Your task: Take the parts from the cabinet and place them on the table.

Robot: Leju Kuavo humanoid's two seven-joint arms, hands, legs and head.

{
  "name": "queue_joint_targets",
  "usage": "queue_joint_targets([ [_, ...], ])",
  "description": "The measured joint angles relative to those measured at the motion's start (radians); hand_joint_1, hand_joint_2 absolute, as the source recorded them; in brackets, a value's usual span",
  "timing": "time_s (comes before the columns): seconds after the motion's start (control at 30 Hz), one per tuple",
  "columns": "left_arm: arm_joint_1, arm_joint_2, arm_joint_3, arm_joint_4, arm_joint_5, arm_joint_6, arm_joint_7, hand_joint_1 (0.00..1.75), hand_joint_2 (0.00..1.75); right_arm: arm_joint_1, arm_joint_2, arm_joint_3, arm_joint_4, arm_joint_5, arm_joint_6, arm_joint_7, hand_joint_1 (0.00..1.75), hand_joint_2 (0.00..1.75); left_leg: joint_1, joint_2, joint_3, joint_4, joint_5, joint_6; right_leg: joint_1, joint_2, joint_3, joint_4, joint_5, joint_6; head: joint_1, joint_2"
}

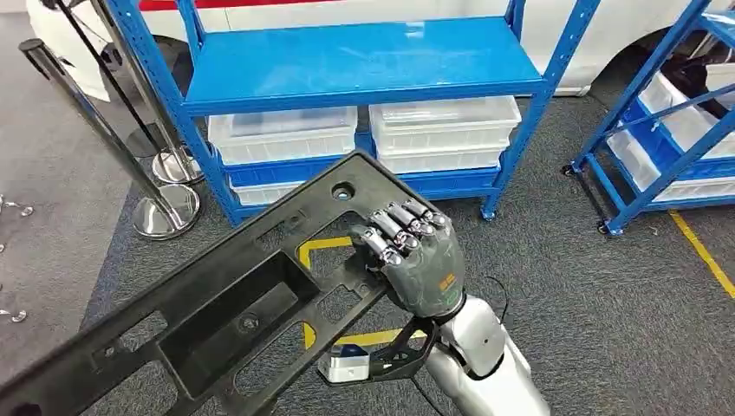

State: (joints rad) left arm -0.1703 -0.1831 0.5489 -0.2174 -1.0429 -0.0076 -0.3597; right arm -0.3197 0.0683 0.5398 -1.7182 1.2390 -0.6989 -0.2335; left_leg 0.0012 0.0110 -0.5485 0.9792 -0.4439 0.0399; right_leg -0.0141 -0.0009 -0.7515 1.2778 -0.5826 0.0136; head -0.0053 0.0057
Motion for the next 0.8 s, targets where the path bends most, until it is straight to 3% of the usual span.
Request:
queue_joint_targets([
  [0.03,0.001,0.0,0.0,0.0,0.001,0.0,0.0,0.0,1.75,0.0,-0.002,0.0,0.001,-0.003,0.0,0.002,1.75,1.75,0.0,0.001,-0.017,0.005,0.01,-0.002,-0.001,0.0,-0.003,0.046,0.004,0.003,0.0,0.0],
  [0.07,0.001,0.0,0.0,0.0,0.003,0.001,0.0,0.0,1.75,0.001,-0.003,0.0,0.002,-0.01,0.0,0.002,1.75,1.75,0.001,0.001,-0.035,0.01,0.019,-0.004,-0.003,0.0,0.014,0.049,0.034,0.005,0.0,0.0],
  [0.13,0.001,0.0,0.0,0.0,0.003,0.002,0.0,0.0,1.75,0.001,-0.006,0.0,0.003,-0.016,0.0,0.002,1.75,1.75,0.002,0.001,-0.068,0.025,0.032,-0.011,-0.01,-0.001,0.102,-0.05,0.096,0.008,0.0,0.0],
  [0.17,0.001,0.0,-0.001,0.0,0.004,0.003,0.0,0.0,1.75,0.0,-0.006,0.0,0.003,-0.016,0.0,0.002,1.75,1.75,0.002,0.0,-0.08,0.035,0.036,-0.016,-0.013,-0.002,0.165,-0.131,0.1,0.009,0.0,0.0],
  [0.2,0.002,0.0,-0.001,-0.002,0.004,0.003,0.0,0.0,1.75,-0.001,-0.006,0.001,0.003,-0.016,0.0,0.002,1.75,1.75,-0.002,-0.001,-0.094,0.045,0.039,-0.021,-0.012,-0.001,0.215,-0.209,0.054,0.008,0.001,0.0],
  [0.23,0.003,0.0,-0.001,-0.003,0.005,0.003,0.0,0.0,1.75,0.0,-0.006,0.002,0.003,-0.016,0.0,0.002,1.75,1.75,-0.002,-0.001,-0.097,0.052,0.044,-0.027,-0.003,0.005,0.222,-0.224,0.048,-0.005,-0.002,0.0],
  [0.27,0.002,0.0,-0.001,-0.003,0.006,0.003,0.0,0.0,1.75,0.0,-0.007,0.002,0.004,-0.016,0.0,0.002,1.75,1.75,-0.001,-0.001,-0.097,0.053,0.05,-0.034,-0.002,0.005,0.217,-0.229,0.052,-0.009,0.0,0.0],
  [0.33,0.003,0.0,-0.001,-0.003,0.008,0.003,0.0,0.0,1.75,0.0,-0.007,0.005,0.004,-0.018,0.0,0.003,1.75,1.75,0.003,-0.002,-0.103,0.049,0.067,-0.049,0.002,0.005,0.206,-0.229,0.065,-0.029,0.0,0.0],
  [0.37,0.005,0.0,-0.001,-0.003,0.009,0.002,0.0,0.0,1.75,-0.001,-0.007,0.006,0.005,-0.019,0.0,0.004,1.75,1.75,0.009,-0.003,-0.11,0.056,0.053,-0.054,-0.002,0.001,0.198,-0.234,0.078,-0.041,0.0,0.0],
  [0.4,0.007,0.0,-0.001,-0.003,0.009,0.002,0.0,0.0,1.75,-0.001,-0.006,0.008,0.005,-0.019,0.0,0.004,1.75,1.75,0.01,-0.003,-0.125,0.083,0.006,-0.058,-0.001,0.001,0.188,-0.235,0.089,-0.048,0.0,0.0],
  [0.43,0.009,0.0,-0.001,-0.003,0.01,0.0,0.0,0.0,1.75,-0.001,-0.006,0.01,0.005,-0.019,0.0,0.004,1.75,1.75,0.01,-0.003,-0.145,0.146,-0.061,-0.062,0.0,0.0,0.174,-0.234,0.1,-0.055,-0.001,0.0],
  [0.5,0.01,0.0,-0.001,-0.003,0.014,0.0,-0.004,0.0,1.75,0.0,-0.005,0.014,0.005,-0.018,0.0,0.004,1.75,1.75,0.01,-0.003,-0.183,0.295,-0.152,-0.068,0.005,-0.002,0.145,-0.233,0.122,-0.058,0.0,0.0],
  [0.53,0.011,0.0,-0.001,-0.003,0.014,0.0,-0.006,0.0,1.75,0.001,-0.005,0.015,0.006,-0.017,0.0,0.004,1.75,1.75,0.01,-0.003,-0.189,0.345,-0.159,-0.069,0.007,-0.002,0.13,-0.232,0.132,-0.058,-0.001,0.0],
  [0.57,0.012,0.0,-0.001,-0.003,0.014,0.0,-0.006,0.0,1.75,0.002,-0.005,0.016,0.007,-0.017,0.0,0.004,1.75,1.75,0.01,-0.004,-0.177,0.358,-0.136,-0.067,0.008,-0.003,0.115,-0.231,0.143,-0.058,-0.001,0.0],
  [0.6,0.012,0.0,-0.001,-0.003,0.014,0.0,-0.006,0.0,1.75,0.003,-0.005,0.017,0.007,-0.017,0.0,0.004,1.75,1.75,0.01,-0.004,-0.145,0.33,-0.099,-0.063,0.009,-0.003,0.099,-0.23,0.154,-0.057,-0.001,0.0],
  [0.63,0.012,0.001,-0.001,-0.003,0.015,0.0,-0.007,0.0,1.75,0.003,-0.005,0.017,0.007,-0.017,0.0,0.004,1.75,1.75,0.009,-0.005,-0.093,0.267,-0.063,-0.058,0.01,-0.003,0.085,-0.227,0.164,-0.056,-0.001,0.0],
  [0.67,0.012,0.001,-0.001,-0.003,0.015,0.0,-0.007,0.0,1.75,0.003,-0.005,0.017,0.007,-0.017,0.0,0.004,1.75,1.75,0.007,-0.005,-0.03,0.185,-0.047,-0.052,0.01,-0.002,0.074,-0.226,0.173,-0.053,-0.001,0.0],
  [0.7,0.01,0.003,-0.001,-0.004,0.015,0.0,-0.008,0.0,1.75,0.003,-0.005,0.018,0.007,-0.016,0.0,0.004,1.75,1.75,0.004,-0.005,0.039,0.09,-0.072,-0.045,0.01,-0.001,0.069,-0.224,0.181,-0.05,-0.001,0.0],
  [0.73,0.008,0.005,-0.001,-0.005,0.015,0.0,-0.009,0.0,1.75,0.002,-0.005,0.019,0.006,-0.016,0.0,0.004,1.75,1.75,-0.002,-0.006,0.081,0.016,-0.096,-0.041,0.012,-0.001,0.066,-0.224,0.188,-0.043,0.0,0.0],
  [0.8,0.008,0.006,-0.001,-0.005,0.016,0.0,-0.011,0.0,1.75,0.003,-0.004,0.022,0.007,-0.012,0.0,0.003,1.75,1.75,-0.008,-0.007,0.068,0.016,-0.086,-0.032,0.006,-0.005,0.069,-0.237,0.21,-0.03,0.0,0.0],
])
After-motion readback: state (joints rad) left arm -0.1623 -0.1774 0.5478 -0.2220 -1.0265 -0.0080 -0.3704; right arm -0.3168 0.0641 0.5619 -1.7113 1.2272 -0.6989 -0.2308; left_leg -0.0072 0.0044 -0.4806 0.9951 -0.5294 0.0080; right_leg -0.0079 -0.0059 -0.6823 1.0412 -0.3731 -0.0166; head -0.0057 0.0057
